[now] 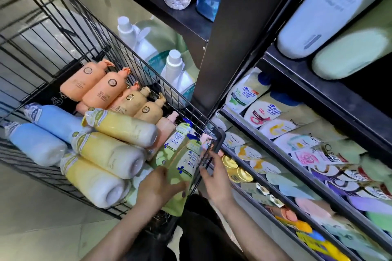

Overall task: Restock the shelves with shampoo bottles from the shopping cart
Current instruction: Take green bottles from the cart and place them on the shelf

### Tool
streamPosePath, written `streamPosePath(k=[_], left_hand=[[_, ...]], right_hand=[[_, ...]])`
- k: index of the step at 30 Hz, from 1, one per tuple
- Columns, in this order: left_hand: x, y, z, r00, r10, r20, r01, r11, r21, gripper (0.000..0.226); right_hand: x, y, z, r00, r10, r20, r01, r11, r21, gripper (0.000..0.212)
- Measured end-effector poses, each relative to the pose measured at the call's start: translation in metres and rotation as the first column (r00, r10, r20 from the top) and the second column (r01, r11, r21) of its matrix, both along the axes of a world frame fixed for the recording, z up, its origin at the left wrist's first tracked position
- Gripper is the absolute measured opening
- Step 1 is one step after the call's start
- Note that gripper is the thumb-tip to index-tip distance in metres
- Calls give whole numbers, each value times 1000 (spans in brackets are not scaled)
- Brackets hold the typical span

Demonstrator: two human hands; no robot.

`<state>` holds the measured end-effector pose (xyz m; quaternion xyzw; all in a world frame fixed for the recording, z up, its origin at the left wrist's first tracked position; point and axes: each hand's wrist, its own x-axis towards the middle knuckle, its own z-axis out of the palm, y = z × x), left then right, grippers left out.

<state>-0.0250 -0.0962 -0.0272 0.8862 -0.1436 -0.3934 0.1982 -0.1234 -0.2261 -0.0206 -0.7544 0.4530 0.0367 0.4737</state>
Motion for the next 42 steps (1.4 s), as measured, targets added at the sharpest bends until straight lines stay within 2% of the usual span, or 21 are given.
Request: streamPosePath(k=[2,6,11,13,15,18,22,23,26,27,29,30,33,36,38,42], left_hand=[[-9,23,11,994,104,-33,-105,994,-19,51],[-27,63,19,959,276,-72,-275,961,20,52],[-40,90,20,897,429,-104,-423,903,68,42],[-44,96,19,873,475,-114,-468,880,82,47],[-47,99,17,868,483,-114,-473,875,104,55],[-48,97,17,874,471,-118,-458,880,125,46],[-53,99,13,866,488,-110,-478,872,101,50],[-54,99,13,859,499,-113,-490,866,102,51],[-54,102,11,849,514,-121,-505,858,96,56],[-53,102,12,851,510,-124,-502,860,90,58],[-50,103,11,852,506,-135,-500,863,75,53],[-48,104,12,849,509,-144,-506,860,60,48],[-40,105,18,833,515,-201,-528,849,-12,40],[-33,106,25,778,528,-341,-583,808,-78,51],[-27,106,31,756,512,-407,-599,793,-114,65],[-9,92,61,808,375,-454,-524,811,-262,74]], right_hand=[[23,-8,-3,1000,6,28,-7,999,40,41],[72,-22,-22,999,4,-40,4,981,193,43],[113,-22,-80,969,10,-248,86,924,372,43],[118,-14,-97,954,-4,-299,137,894,427,51],[122,-3,-101,960,-57,-274,172,892,417,50],[131,4,-105,942,-157,-297,271,878,395,41],[139,8,-73,930,-152,-335,275,893,357,21],[140,12,-49,916,-163,-367,303,881,363,21],[137,3,-83,902,-213,-376,368,834,411,32],[136,3,-88,905,-239,-353,372,847,379,40],[132,5,-84,919,-242,-311,330,905,270,70],[127,6,-81,928,-237,-286,311,918,248,71],[109,5,-65,959,-213,-186,251,944,215,52],[88,5,-40,978,-194,-79,205,963,178,41],[73,3,-22,973,-232,-4,229,956,182,33],[35,-3,14,909,-399,121,350,888,299,32]])
